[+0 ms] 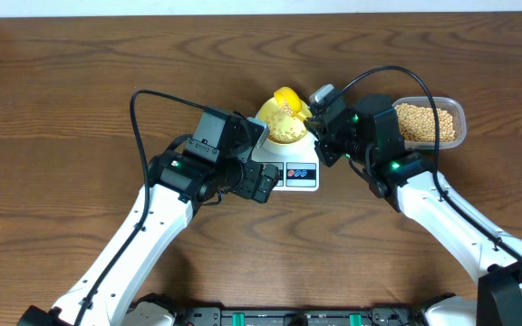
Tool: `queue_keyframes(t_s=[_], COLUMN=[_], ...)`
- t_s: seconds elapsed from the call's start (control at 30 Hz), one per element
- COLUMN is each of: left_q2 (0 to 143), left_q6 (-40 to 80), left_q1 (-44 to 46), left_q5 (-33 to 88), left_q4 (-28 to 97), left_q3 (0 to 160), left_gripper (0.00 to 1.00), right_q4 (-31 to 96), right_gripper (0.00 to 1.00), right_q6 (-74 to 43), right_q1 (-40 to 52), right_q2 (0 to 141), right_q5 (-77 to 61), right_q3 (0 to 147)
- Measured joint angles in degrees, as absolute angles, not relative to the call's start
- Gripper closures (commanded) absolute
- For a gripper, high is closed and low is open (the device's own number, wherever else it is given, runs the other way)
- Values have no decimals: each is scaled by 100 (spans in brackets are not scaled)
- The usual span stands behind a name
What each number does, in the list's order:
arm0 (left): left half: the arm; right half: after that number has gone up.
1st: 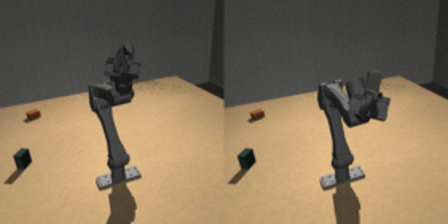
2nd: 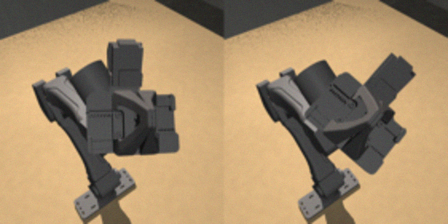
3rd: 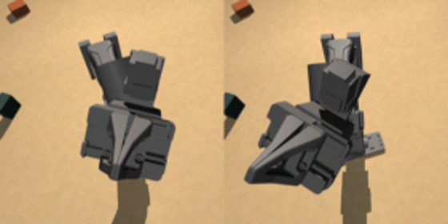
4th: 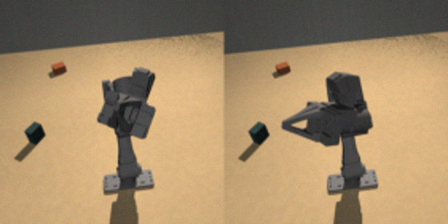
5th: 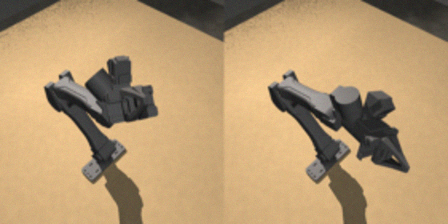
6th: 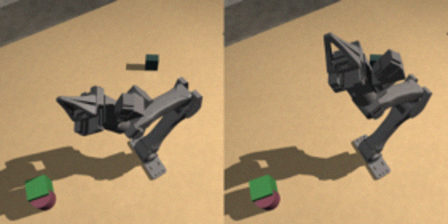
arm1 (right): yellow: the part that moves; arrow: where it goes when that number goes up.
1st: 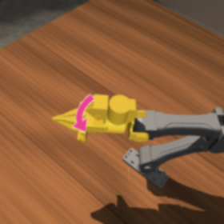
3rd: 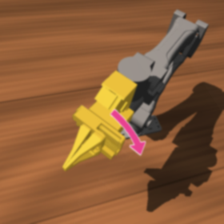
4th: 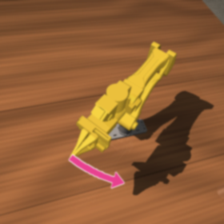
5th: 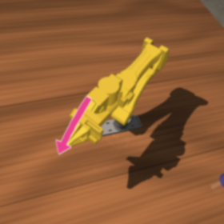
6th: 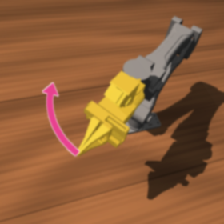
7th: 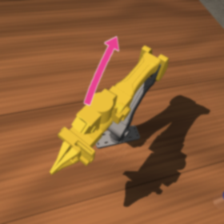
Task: Scoop item into bowl and weigh 50g on scale
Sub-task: 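Tip the scoop over the yellow bowl to pour soybeans, then carry the empty scoop back right into the soybean tub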
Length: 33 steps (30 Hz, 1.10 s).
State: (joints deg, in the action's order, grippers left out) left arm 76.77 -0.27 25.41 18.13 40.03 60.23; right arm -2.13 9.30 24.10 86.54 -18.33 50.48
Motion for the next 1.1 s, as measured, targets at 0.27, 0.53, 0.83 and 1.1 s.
queue_keyframes(t_s=[0.27,0.53,0.83,1.1], left_q2=[7677,7677,7677,7677], left_q6=[-27,-27,-27,-27], left_q1=[2541,2541,2541,2541], left_q5=[1813,1813,1813,1813], left_q4=[4003,4003,4003,4001], left_q3=[6023,6023,6023,6023], left_gripper=[4,4,4,4], right_q4=[-220,-493,-864,-604], right_gripper=[99,99,99,99], right_q6=[1857,2276,419,-965], right_q1=[2410,2410,2390,1568], right_q2=[8654,8654,8652,8062], right_q5=[-1820,-1817,-1826,-1841], right_q3=[5048,5048,5048,5048])
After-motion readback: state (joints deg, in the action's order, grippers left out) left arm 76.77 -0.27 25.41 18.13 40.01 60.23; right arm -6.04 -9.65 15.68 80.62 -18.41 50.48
